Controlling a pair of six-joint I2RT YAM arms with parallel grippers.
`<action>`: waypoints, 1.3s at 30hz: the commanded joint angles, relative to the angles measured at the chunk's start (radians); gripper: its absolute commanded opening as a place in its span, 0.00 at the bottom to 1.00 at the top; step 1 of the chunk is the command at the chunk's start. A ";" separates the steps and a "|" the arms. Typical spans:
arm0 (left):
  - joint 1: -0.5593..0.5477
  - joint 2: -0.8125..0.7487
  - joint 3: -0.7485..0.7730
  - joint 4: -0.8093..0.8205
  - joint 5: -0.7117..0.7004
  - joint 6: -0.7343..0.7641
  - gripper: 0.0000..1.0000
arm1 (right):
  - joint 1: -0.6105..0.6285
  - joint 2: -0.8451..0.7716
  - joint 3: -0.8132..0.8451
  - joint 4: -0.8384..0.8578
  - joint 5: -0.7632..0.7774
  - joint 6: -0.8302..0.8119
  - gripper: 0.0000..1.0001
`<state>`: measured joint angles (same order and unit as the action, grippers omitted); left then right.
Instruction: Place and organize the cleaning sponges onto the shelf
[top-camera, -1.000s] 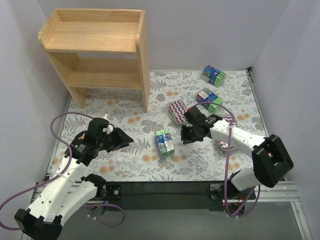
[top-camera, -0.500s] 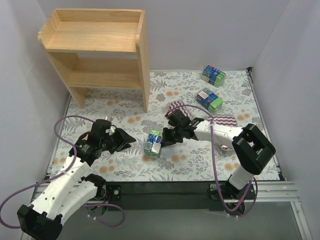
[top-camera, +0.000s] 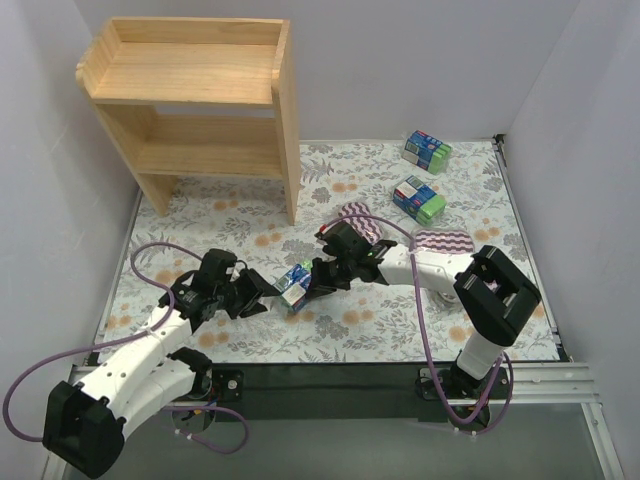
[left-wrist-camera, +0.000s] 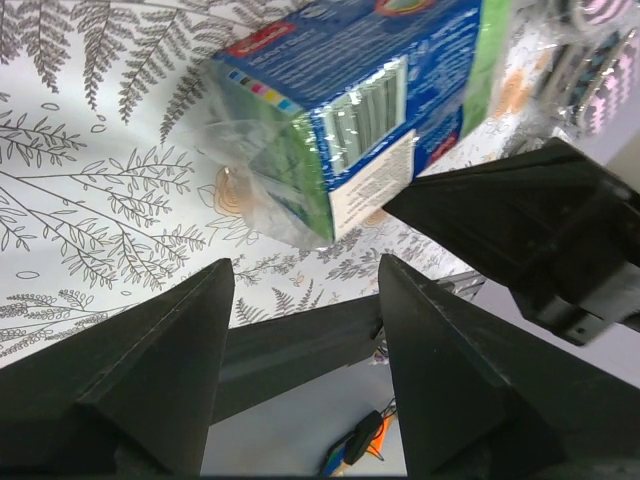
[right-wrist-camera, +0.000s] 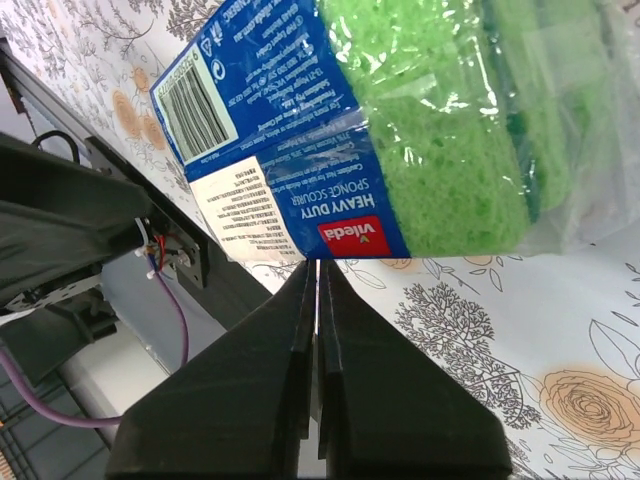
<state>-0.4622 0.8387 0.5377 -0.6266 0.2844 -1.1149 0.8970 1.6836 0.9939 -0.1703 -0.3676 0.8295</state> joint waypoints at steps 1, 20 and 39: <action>-0.018 0.003 -0.036 0.074 -0.007 -0.059 0.54 | -0.001 -0.010 0.038 0.041 -0.025 0.022 0.01; -0.131 0.180 -0.091 0.268 -0.116 -0.154 0.44 | 0.000 -0.154 -0.073 0.037 -0.016 0.036 0.01; -0.133 -0.148 0.097 -0.120 -0.364 -0.194 0.00 | -0.001 -0.631 -0.244 -0.176 0.055 0.054 0.01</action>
<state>-0.5926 0.7834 0.5026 -0.5533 0.0597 -1.2816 0.8970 1.1126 0.7612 -0.2783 -0.3386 0.8803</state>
